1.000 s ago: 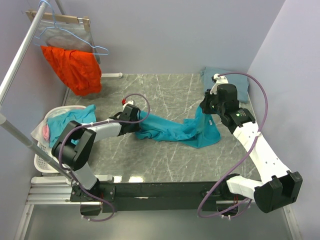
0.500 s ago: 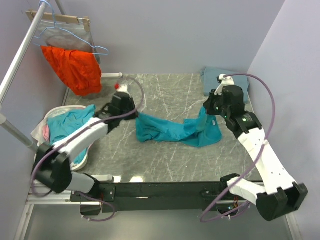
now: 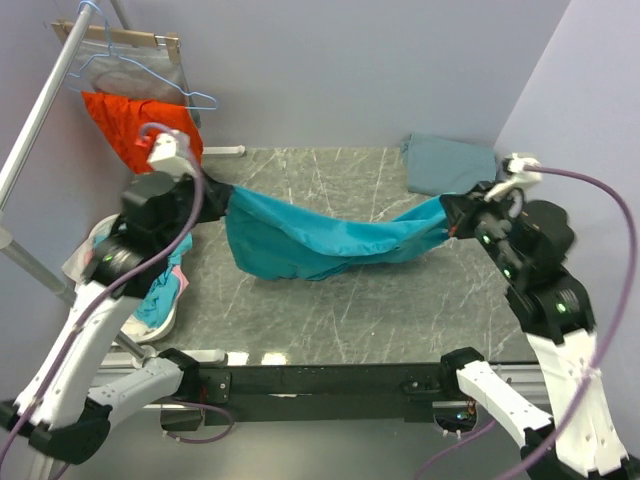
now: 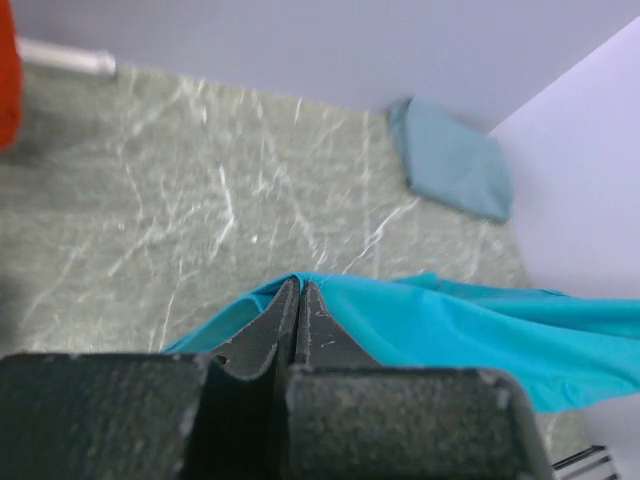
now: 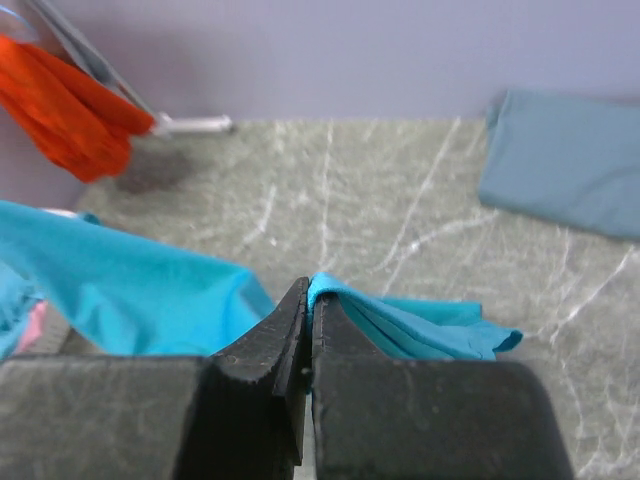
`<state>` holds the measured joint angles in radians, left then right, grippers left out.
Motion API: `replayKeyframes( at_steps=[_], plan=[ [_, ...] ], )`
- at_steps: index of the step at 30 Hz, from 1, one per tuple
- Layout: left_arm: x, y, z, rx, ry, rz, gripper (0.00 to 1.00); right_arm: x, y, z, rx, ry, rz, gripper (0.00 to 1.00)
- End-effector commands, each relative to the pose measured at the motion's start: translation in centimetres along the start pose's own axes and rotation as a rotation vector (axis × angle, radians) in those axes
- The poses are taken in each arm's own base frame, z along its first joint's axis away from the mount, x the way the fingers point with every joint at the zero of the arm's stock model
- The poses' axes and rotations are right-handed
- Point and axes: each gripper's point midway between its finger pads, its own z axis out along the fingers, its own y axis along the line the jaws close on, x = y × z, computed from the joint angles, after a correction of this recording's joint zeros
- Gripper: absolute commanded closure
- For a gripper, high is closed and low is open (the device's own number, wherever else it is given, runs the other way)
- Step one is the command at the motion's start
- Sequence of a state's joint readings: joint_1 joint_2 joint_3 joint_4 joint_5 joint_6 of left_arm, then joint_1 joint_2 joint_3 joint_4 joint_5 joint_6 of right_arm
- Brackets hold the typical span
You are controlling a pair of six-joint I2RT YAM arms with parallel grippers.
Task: Fold and stack the t-shirts
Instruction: Flatten out the tshirt
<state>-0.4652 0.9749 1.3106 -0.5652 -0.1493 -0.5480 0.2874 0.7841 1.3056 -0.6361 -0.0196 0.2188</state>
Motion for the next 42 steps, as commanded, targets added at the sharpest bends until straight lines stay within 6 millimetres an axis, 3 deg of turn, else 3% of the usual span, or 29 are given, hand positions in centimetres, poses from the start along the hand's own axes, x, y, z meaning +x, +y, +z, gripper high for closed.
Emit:
replayKeyframes(
  at_steps=[1, 5, 9, 10, 13, 14, 16, 18, 20, 21, 22, 23, 24, 25, 26, 27, 28, 29, 30, 31, 37, 40, 42],
  plan=[
    [-5.7, -0.9, -8.1, 0.042, -0.156, 0.003, 0.99, -4.6, 1.8, -6.2, -0.082, -0.162, -0.008, 1.00],
    [-9.8, -1.6, -15.0, 0.080, -0.277, -0.025, 0.99, -6.7, 4.0, -11.5, -0.201, -0.254, -0.019, 1.00],
    [-11.4, -2.9, -19.1, 0.157, -0.299, -0.023, 0.99, -7.9, 6.5, -15.0, -0.342, -0.316, -0.047, 1.00],
    [-12.5, -3.6, -20.7, 0.194, -0.335, -0.028, 0.99, -8.2, 6.9, -15.7, -0.365, -0.335, -0.056, 1.00],
    [-13.8, -5.2, -22.9, 0.276, -0.362, -0.022, 0.99, -9.6, 7.8, -17.8, -0.412, -0.404, -0.079, 1.00],
    [-13.9, -5.5, -22.8, 0.280, -0.354, -0.020, 0.99, -10.2, 7.8, -18.2, -0.412, -0.431, -0.091, 1.00],
    [-14.0, -5.5, -22.8, 0.276, -0.344, -0.028, 0.97, -10.5, 7.4, -17.1, -0.380, -0.428, -0.082, 0.99],
    [-13.3, -5.7, -21.7, 0.278, -0.313, -0.042, 0.96, -10.4, 6.7, -15.3, -0.339, -0.408, -0.073, 0.99],
    [-11.6, -5.1, -18.9, 0.238, -0.257, -0.073, 0.96, -9.3, 5.9, -11.4, -0.288, -0.339, -0.037, 0.99],
    [-9.6, -4.1, -16.2, 0.185, -0.196, -0.081, 0.96, -8.8, 5.3, -9.7, -0.256, -0.314, -0.026, 1.00],
    [-8.7, -4.0, -14.7, 0.176, -0.172, -0.088, 0.96, -6.9, 4.3, -6.4, -0.208, -0.240, -0.006, 1.00],
    [-7.5, -3.7, -13.2, 0.161, -0.134, -0.104, 0.96, -6.2, 3.9, -4.7, -0.187, -0.215, 0.013, 1.00],
    [-4.5, -2.7, -10.5, 0.120, -0.048, -0.105, 0.98, -5.2, 3.4, -3.0, -0.161, -0.181, 0.022, 1.00],
    [-2.9, -2.2, -8.7, 0.098, -0.005, -0.109, 0.99, -2.6, 1.9, 0.3, -0.089, -0.098, 0.042, 1.00],
    [-2.2, -2.1, -7.2, 0.092, 0.001, -0.120, 0.99, -1.8, 1.6, 1.8, -0.076, -0.077, 0.048, 1.00],
    [0.7, -0.1, -4.8, 0.017, 0.053, -0.118, 0.99, -0.5, 1.0, 3.4, -0.049, -0.043, 0.054, 1.00],
    [1.8, 0.7, -3.6, -0.015, 0.064, -0.120, 0.99, 2.7, -0.5, 5.9, 0.016, 0.035, 0.062, 1.00],
    [2.5, 1.4, -1.9, -0.047, 0.062, -0.118, 0.99, 3.3, -0.9, 7.3, 0.030, 0.031, 0.066, 1.00],
    [4.8, 3.3, -0.2, -0.116, 0.092, -0.109, 0.99, 4.6, -1.9, 8.5, 0.076, 0.056, 0.071, 1.00],
    [5.9, 5.0, 1.3, -0.200, 0.096, -0.094, 0.99, 7.5, -3.3, 10.4, 0.130, 0.130, 0.067, 1.00],
    [12.0, 10.6, 9.3, -0.383, 0.161, -0.065, 0.99, 15.3, -9.6, 17.2, 0.391, 0.331, 0.073, 1.00],
    [13.6, 12.3, 12.6, -0.418, 0.176, -0.056, 0.99, 17.7, -12.6, 19.8, 0.475, 0.394, 0.103, 1.00],
    [13.4, 12.8, 14.3, -0.415, 0.165, -0.042, 0.99, 18.2, -13.6, 21.2, 0.490, 0.401, 0.117, 1.00]
  ],
)
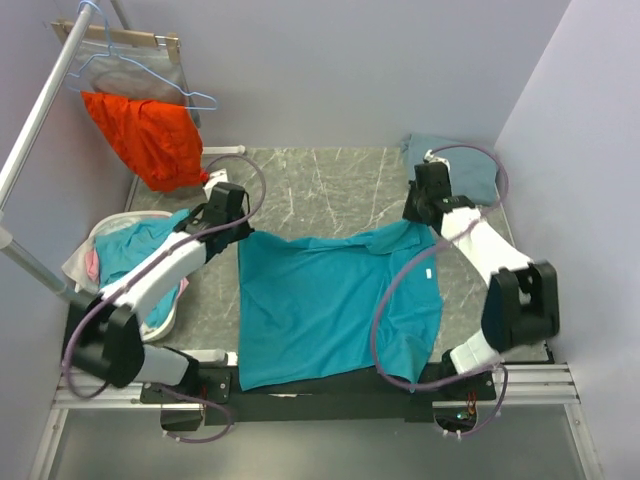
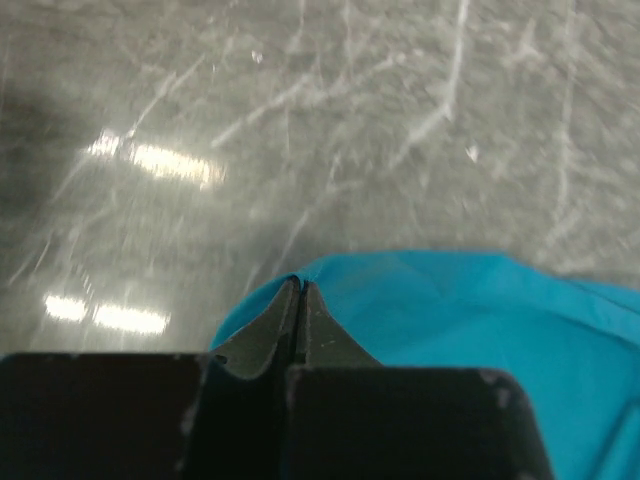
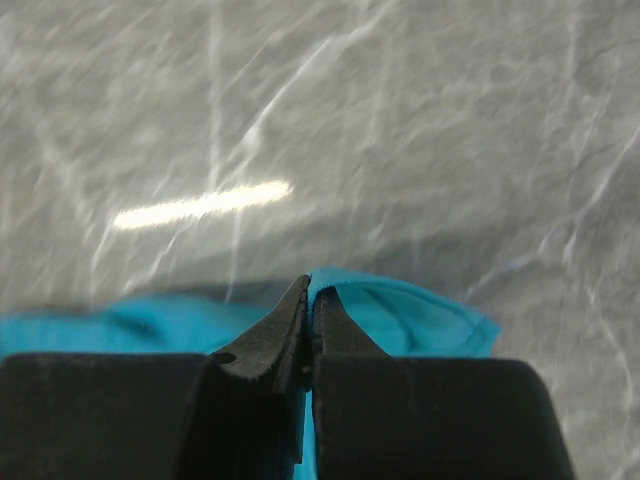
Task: Fold and stack the t-shirts
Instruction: Flatten out the tshirt
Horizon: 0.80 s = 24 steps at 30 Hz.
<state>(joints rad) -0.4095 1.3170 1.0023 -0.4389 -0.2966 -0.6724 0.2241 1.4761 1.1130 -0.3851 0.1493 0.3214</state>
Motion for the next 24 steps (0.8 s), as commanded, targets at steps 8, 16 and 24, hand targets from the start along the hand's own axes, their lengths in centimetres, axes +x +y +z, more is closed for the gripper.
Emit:
replayKeyframes(
  at_steps=[8, 16, 24],
  plan=[
    [-7.5, 0.1, 10.3, -0.106, -0.235, -0.016, 0.99, -9.3, -3.0, 9.4, 0.164, -0.149, 0.147, 1.00],
    [-11.0, 3.2, 14.4, -0.210, -0.254, -0.001, 0.58, -13.4, -6.2, 10.1, 0.321, -0.237, 0.152, 0.00],
    [-8.8, -2.2, 10.1, 0.087, -0.170, -0.061, 0.50, -10.0, -3.2, 3.3, 0.079, -0.195, 0.153, 0.00]
  ],
)
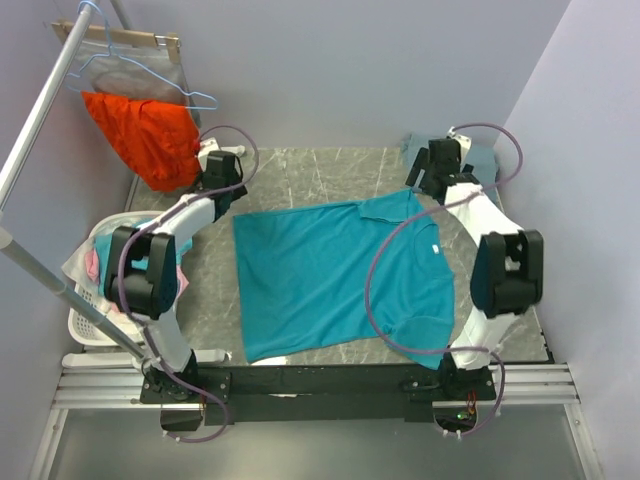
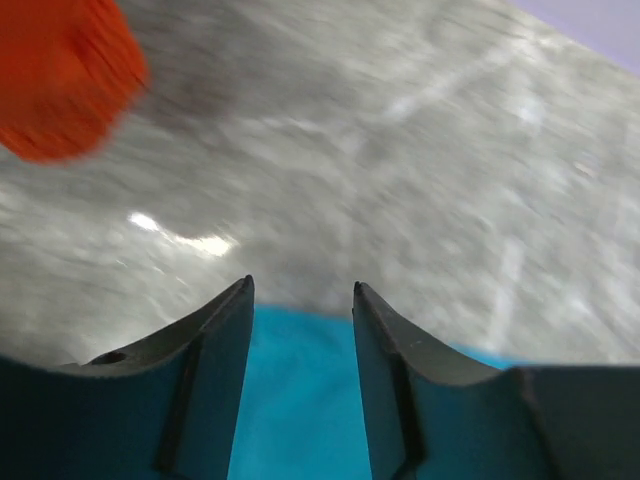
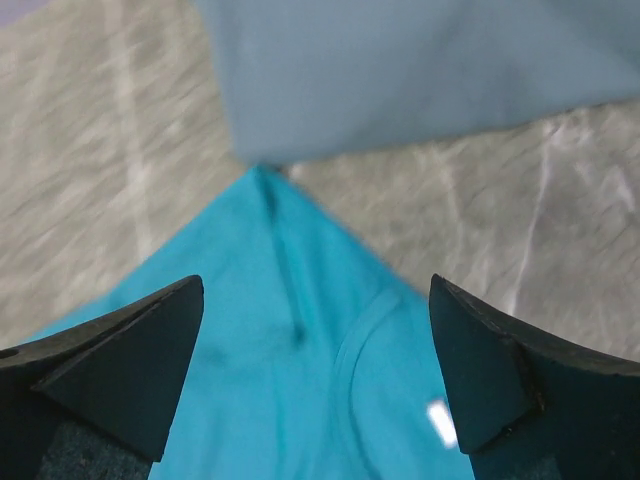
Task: Fold and stack the t-shirts
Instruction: Flatten out the tshirt
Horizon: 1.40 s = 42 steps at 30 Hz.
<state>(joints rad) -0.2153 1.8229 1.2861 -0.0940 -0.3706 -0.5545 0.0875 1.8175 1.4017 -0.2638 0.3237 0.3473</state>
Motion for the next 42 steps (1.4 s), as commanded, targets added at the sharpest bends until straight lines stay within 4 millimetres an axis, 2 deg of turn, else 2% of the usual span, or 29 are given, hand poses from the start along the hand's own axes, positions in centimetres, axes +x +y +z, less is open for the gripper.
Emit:
replayKeyframes(
  at_steps=[1, 2, 3, 4, 5, 6, 7, 8, 10, 11, 13, 14, 16, 17, 21, 25, 26, 27, 29, 30, 32, 36, 40, 42],
  plan=[
    [-0.2, -5.0, -6.3, 0.278, 0.024, -0.048, 0.48, -0.6, 1.4, -5.3, -0.168, -0.003, 0.037, 0.00],
    [0.7, -5.6, -7.2, 0.307, 0.045, -0.040, 0.48, 0.9, 1.0, -5.6, -0.161, 0.047, 0.036, 0.00],
    [3.3, -6.4, -8.5, 0.346, 0.105, -0.018, 0.47, 2.6, 0.7, -6.3, -0.178, 0.087, 0.039, 0.00],
    [4.2, -6.8, -9.6, 0.373, 0.135, -0.031, 0.48, 3.6, 0.7, -6.8, -0.196, 0.112, 0.040, 0.00],
    [6.7, -6.3, -10.1, 0.374, 0.194, -0.016, 0.48, 4.6, 0.6, -7.3, -0.208, 0.140, 0.041, 0.00],
    [8.6, -6.9, -11.3, 0.405, 0.243, -0.001, 0.48, 6.2, 0.1, -8.0, -0.217, 0.170, 0.045, 0.00],
    [9.5, -6.9, -12.1, 0.417, 0.271, -0.011, 0.48, 7.0, 0.5, -8.5, -0.253, 0.197, 0.047, 0.00],
    [12.0, -5.8, -12.4, 0.406, 0.322, -0.003, 0.48, 8.2, -0.1, -8.9, -0.244, 0.233, 0.043, 0.00],
    [14.1, -5.9, -14.0, 0.450, 0.389, -0.029, 0.49, 10.3, -0.5, -9.9, -0.263, 0.287, 0.036, 0.00],
    [16.1, -4.8, -14.4, 0.441, 0.430, -0.028, 0.49, 11.1, -0.8, -10.2, -0.263, 0.303, 0.030, 0.00],
    [17.0, -4.4, -15.4, 0.457, 0.445, -0.053, 0.49, 12.8, -1.3, -10.9, -0.280, 0.325, 0.023, 0.00],
    [18.3, -3.4, -15.5, 0.441, 0.470, -0.053, 0.49, 13.4, -1.3, -11.2, -0.295, 0.341, 0.023, 0.00],
    [19.0, -3.0, -16.1, 0.448, 0.486, -0.073, 0.49, 14.8, -1.7, -11.5, -0.296, 0.369, 0.030, 0.00],
    [20.1, -2.2, -16.3, 0.440, 0.509, -0.073, 0.49, 15.3, -1.6, -11.6, -0.306, 0.383, 0.033, 0.00],
    [21.2, -1.4, -16.8, 0.430, 0.535, -0.087, 0.50, 17.4, -2.0, -12.1, -0.299, 0.431, 0.070, 0.00],
    [22.3, 1.8, -15.5, 0.261, 0.540, -0.035, 0.49, 19.7, -4.2, -12.1, -0.192, 0.477, 0.085, 0.00],
    [21.3, 2.0, -14.7, 0.215, 0.500, -0.023, 0.50, 20.4, -4.7, -12.0, -0.167, 0.496, 0.081, 0.00],
    [21.6, 2.8, -14.2, 0.169, 0.507, 0.005, 0.50, 21.0, -5.2, -11.9, -0.143, 0.511, 0.076, 0.00],
    [20.8, 4.1, -13.3, 0.075, 0.484, 0.034, 0.50, 22.7, -6.0, -12.0, -0.109, 0.572, 0.059, 0.00],
    [21.1, 4.7, -12.8, 0.039, 0.491, 0.055, 0.50, 23.2, -6.0, -12.0, -0.106, 0.593, 0.054, 0.00],
    [20.4, 5.8, -12.0, -0.024, 0.481, 0.059, 0.51, 24.4, -5.9, -12.2, -0.111, 0.636, 0.053, 0.00],
    [18.3, 7.9, -10.6, -0.104, 0.447, 0.040, 0.52, 25.1, -5.8, -12.5, -0.077, 0.664, 0.047, 0.00],
    [16.4, 7.7, -10.2, -0.106, 0.419, 0.050, 0.51, 25.4, -6.2, -12.8, -0.041, 0.673, 0.038, 0.00],
    [15.9, 7.4, -10.4, -0.083, 0.413, 0.065, 0.51, 24.0, -6.1, -12.7, -0.028, 0.609, 0.030, 0.00]
  ],
)
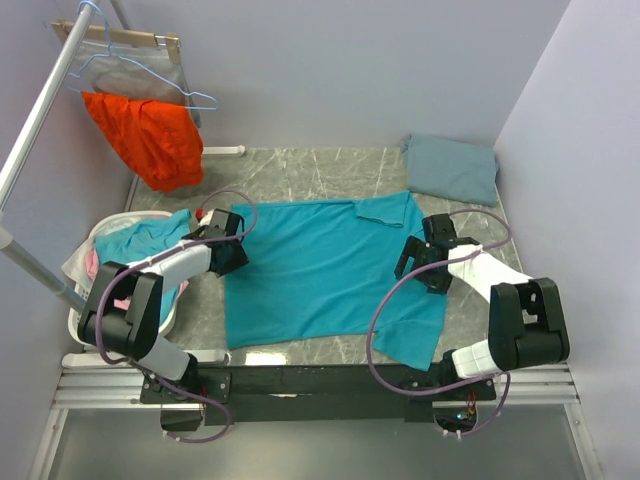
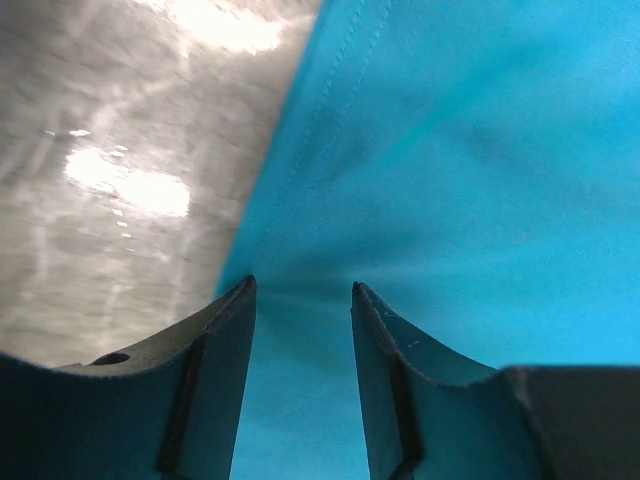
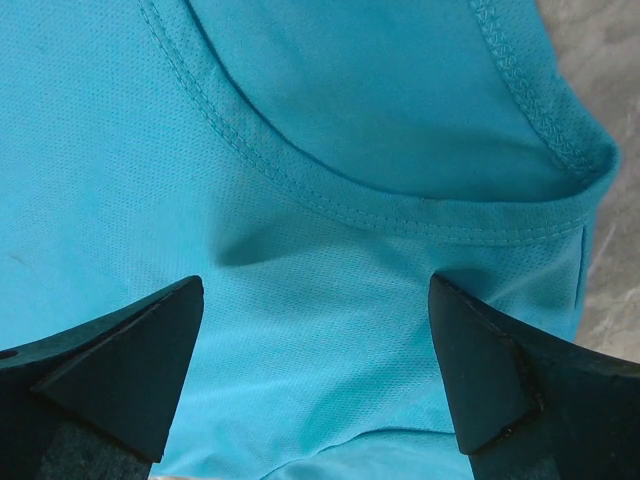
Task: Fold and stack the t-shirts
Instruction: Flatten out the tshirt, then grap the side of the flattened tshirt furthest away from the robot with both arms
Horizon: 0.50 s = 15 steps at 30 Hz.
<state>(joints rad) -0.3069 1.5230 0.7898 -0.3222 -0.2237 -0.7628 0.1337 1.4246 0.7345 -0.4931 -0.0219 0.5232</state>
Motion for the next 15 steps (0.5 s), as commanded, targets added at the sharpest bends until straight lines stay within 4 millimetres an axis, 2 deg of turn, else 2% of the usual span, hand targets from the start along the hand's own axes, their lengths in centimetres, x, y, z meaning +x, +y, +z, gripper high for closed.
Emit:
replayKeyframes(
  at_steps=[1, 4, 5, 7, 8, 9, 11, 13, 14, 15],
  plan=[
    [-1.0, 0.1, -0.8, -0.013, -0.017, 0.073, 0.51, -0.1, -0.3, -1.0, 0.045, -0.026, 0.002, 0.00],
    [-2.3, -2.2, -2.4, 0.111, -0.065, 0.061, 0.50, -2.9, 2.2, -4.0, -0.091, -0.177, -0.019, 0.00],
    [-2.6, -3.0, -2.9, 0.154, -0.071, 0.055, 0.49, -4.5, 3.3, -5.9, -0.146, -0.254, -0.026, 0.00],
    [-4.9, -4.8, -4.7, 0.228, -0.146, 0.027, 0.48, -7.0, 4.3, -7.9, -0.185, -0.360, -0.022, 0.00],
    [-5.9, -5.1, -5.1, 0.237, -0.180, 0.017, 0.47, -8.6, 5.1, -9.4, -0.208, -0.418, -0.024, 0.00],
    [-6.8, -5.4, -5.6, 0.238, -0.209, -0.002, 0.46, -9.9, 5.0, -10.0, -0.189, -0.466, -0.012, 0.00],
    [-9.2, -6.3, -6.5, 0.242, -0.275, -0.026, 0.45, -12.7, 6.0, -10.8, -0.199, -0.518, -0.013, 0.00],
    [-11.3, -6.8, -6.3, 0.215, -0.316, -0.052, 0.39, -14.2, 6.6, -10.6, -0.197, -0.511, -0.005, 0.00],
    [-11.9, -6.5, -5.9, 0.188, -0.312, -0.065, 0.30, -15.7, 7.0, -9.8, -0.192, -0.498, 0.006, 0.00],
    [-11.9, -6.2, -4.3, 0.144, -0.290, -0.070, 0.28, -16.4, 7.3, -9.4, -0.198, -0.484, 0.015, 0.00]
  ],
)
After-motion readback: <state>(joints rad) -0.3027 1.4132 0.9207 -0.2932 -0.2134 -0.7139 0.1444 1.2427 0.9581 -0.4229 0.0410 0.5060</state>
